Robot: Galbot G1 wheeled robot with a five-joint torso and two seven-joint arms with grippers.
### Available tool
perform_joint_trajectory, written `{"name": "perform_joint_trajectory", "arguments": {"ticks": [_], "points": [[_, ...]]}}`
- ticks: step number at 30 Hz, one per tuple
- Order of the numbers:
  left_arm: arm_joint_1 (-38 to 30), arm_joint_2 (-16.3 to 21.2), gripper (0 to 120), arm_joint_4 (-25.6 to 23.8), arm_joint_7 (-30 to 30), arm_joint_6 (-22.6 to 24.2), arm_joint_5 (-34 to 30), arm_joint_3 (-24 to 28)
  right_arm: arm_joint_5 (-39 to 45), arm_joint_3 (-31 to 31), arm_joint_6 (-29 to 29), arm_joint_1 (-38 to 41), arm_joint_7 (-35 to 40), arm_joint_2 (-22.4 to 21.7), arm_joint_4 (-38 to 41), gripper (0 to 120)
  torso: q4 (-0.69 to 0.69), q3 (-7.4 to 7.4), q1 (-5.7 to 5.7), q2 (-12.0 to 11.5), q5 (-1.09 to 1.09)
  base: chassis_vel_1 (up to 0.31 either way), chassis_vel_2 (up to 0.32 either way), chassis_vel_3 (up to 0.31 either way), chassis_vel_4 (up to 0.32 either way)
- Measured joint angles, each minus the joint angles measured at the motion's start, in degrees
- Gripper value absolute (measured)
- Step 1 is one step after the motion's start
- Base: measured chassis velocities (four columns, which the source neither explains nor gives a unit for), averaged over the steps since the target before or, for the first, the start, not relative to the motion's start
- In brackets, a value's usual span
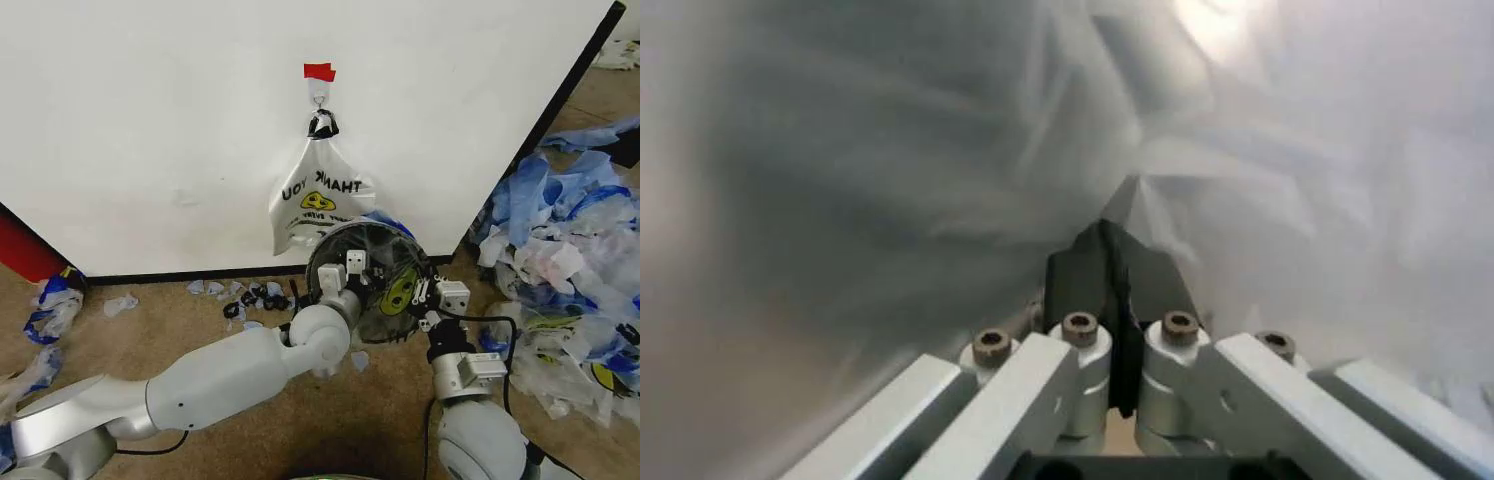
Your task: Pick up the garbage bag from the wall and place it over the trash bin.
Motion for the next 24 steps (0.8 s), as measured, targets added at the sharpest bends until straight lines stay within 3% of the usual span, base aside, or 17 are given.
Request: {"name": "perform_joint_trajectory", "arguments": {"ticks": [24], "points": [[-2.57, -3.68, 0, 7.74, -0.61, -1.93, 1.34, -0.02, -1.91, -2.03, 1.18, -2.43, -1.60, 0.97, 0.80, 0, -0.01, 0.00, 0.00, 0.00, 0.00, 0.000, 0.000, 0.000, 0.000]]}}
